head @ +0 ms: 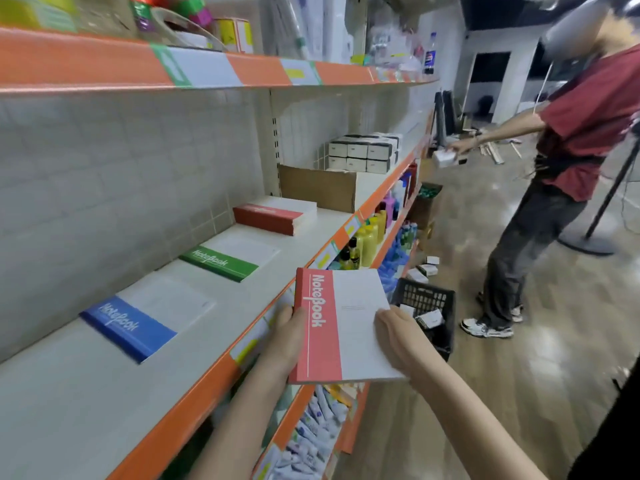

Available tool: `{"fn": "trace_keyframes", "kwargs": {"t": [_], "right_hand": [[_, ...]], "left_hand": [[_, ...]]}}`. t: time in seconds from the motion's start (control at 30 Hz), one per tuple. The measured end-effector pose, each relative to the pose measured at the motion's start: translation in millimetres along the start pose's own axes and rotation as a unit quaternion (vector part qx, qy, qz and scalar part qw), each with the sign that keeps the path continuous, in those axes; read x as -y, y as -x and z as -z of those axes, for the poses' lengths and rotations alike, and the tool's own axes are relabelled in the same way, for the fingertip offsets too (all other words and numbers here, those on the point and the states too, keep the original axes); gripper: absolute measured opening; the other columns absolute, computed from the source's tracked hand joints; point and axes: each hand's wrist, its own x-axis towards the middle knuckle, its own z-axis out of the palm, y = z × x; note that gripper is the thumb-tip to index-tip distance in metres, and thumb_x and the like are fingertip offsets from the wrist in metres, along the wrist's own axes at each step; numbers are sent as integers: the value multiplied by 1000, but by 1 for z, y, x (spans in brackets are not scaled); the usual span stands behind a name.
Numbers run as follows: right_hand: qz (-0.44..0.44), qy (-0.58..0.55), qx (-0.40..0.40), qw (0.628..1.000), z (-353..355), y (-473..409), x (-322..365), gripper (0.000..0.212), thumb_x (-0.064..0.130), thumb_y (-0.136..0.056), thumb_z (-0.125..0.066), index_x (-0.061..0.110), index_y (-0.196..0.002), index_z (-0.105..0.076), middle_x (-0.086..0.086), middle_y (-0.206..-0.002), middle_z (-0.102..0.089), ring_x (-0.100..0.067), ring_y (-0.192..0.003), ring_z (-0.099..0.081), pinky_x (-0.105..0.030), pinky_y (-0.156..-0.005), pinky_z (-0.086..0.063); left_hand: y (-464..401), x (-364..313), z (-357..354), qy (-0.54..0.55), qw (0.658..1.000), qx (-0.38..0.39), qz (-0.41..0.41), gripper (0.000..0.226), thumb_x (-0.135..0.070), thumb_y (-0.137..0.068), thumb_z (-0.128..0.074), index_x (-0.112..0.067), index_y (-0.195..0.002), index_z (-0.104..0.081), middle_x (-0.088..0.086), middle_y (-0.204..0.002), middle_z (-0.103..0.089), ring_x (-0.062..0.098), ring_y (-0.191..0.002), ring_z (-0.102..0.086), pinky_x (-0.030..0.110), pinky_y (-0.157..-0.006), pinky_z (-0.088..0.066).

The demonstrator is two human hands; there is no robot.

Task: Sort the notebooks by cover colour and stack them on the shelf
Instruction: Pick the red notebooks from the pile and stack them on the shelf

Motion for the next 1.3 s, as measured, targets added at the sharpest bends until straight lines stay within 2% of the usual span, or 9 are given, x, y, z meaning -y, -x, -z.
{"fn": "trace_keyframes", "kwargs": {"t": [0.1, 0.2, 0.3, 0.47, 0.67, 0.97, 1.07, 1.13, 1.3], "right_hand": [[-5, 8, 7, 1000, 14, -28, 1, 14, 18, -98, -37, 21, -94, -50, 0, -87, -58, -14, -75, -56, -20, -59, -47], [-7, 20, 8, 1000, 25, -60, 3, 20, 22, -98, -37, 18, -116, -44, -3, -118, -47, -15, -105, -45, -33, -90, -44], [-22, 19, 27, 999, 31, -89, 11, 17, 23, -98, -36, 17, -102, -52, -3, -101, -61, -18, -84, -60, -26, -66, -47], [-8, 69, 34, 997, 34, -155, 28, 25, 27, -97, -37, 16, -108, -56, -15, -118, -57, -26, -105, -56, -28, -75, -41], [15, 63, 91, 994, 26, -244, 65, 21, 25, -98, -39, 21, -84, -54, 3, -76, -61, -9, -64, -58, -16, -46, -41], [52, 104, 181, 976, -6, -351, 111, 19, 20, -98, -40, 18, -93, -58, 12, -76, -55, 0, -59, -52, -4, -36, -32], [72, 120, 225, 964, -16, -373, 121, 28, 21, -99, -39, 26, -75, -50, 20, -73, -47, 8, -60, -44, 0, -38, -31], [78, 123, 261, 954, -27, -387, 124, 29, 19, -100, -39, 27, -75, -50, 16, -75, -52, 3, -55, -53, -2, -38, -33], [99, 146, 340, 924, -48, -420, 140, 29, 16, -100, -35, 19, -81, -58, 12, -58, -65, 5, -45, -58, -8, -38, -37]], "left_hand": [[-22, -4, -16, 6, 1000, -4, 4, 50, -60, -72, -50, -25, -105, -64, 5, -92, -74, 30, -89, -69, 52, -92, -51], [-46, -13, -30, 9, 1000, -14, 0, 49, -55, -77, -52, -22, -110, -63, 10, -95, -72, 34, -91, -68, 56, -92, -49], [-75, -24, -40, 27, 999, -40, -5, 35, -34, -95, -50, -12, -121, -58, 9, -89, -72, 30, -82, -69, 44, -79, -54], [-123, -48, -51, 26, 998, -56, 13, 31, -36, -95, -51, -10, -109, -63, 11, -92, -73, 28, -82, -70, 36, -75, -55], [-186, -82, -58, 66, 991, -111, 30, 37, -46, -94, -50, -15, -112, -59, 9, -93, -73, 27, -83, -71, 38, -77, -55], [-261, -109, -49, 120, 968, -221, 20, 37, -34, -98, -47, -8, -124, -52, 15, -103, -69, 31, -88, -68, 34, -72, -54], [-274, -112, -44, 126, 957, -261, 24, 37, -31, -99, -45, -4, -124, -53, 17, -105, -68, 32, -90, -67, 33, -72, -53], [-281, -114, -41, 126, 949, -286, 28, 37, -34, -100, -42, -8, -124, -53, 15, -102, -69, 29, -86, -68, 30, -66, -53], [-297, -121, -29, 125, 926, -355, 8, 30, -30, -102, -35, -15, -96, -60, 5, -79, -71, 17, -68, -68, 24, -55, -48]]}}
